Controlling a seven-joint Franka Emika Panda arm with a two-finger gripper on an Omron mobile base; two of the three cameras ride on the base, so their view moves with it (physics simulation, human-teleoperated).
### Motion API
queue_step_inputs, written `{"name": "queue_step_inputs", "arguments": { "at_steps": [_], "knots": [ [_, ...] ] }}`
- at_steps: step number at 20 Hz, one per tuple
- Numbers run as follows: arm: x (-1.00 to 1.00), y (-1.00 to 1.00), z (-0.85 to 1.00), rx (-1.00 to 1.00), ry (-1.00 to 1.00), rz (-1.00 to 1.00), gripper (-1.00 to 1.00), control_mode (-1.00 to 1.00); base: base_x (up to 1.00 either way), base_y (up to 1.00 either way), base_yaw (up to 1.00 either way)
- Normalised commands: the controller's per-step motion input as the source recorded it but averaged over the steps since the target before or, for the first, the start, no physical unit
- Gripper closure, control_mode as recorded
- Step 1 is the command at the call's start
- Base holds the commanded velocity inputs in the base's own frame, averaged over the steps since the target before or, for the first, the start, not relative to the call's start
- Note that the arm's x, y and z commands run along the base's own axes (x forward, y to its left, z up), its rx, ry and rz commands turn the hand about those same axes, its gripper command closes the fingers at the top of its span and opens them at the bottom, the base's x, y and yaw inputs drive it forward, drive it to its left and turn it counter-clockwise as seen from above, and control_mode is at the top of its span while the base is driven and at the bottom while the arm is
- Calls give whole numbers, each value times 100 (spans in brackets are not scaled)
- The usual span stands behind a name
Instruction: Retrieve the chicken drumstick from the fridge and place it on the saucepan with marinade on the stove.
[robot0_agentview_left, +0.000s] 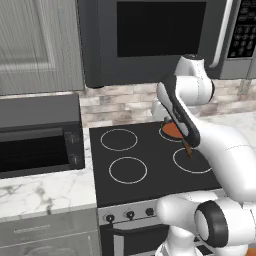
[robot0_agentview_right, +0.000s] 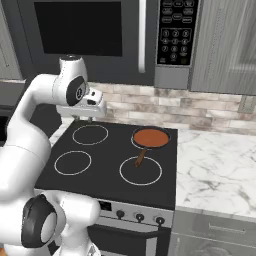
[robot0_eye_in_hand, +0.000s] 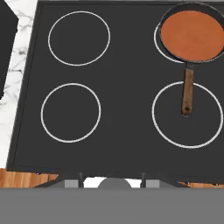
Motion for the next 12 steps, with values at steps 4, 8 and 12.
{"name": "queue_step_inputs", "arguments": {
  "at_steps": [4,8,12],
  "knots": [
    [-20,0,0,0,-6,0,-100,-100,0,0,0],
    [-82,-19,-2,1,-29,-2,-100,-100,0,0,0],
    [-95,-9,-11,0,-45,0,-100,-100,0,0,0]
  ]
}}
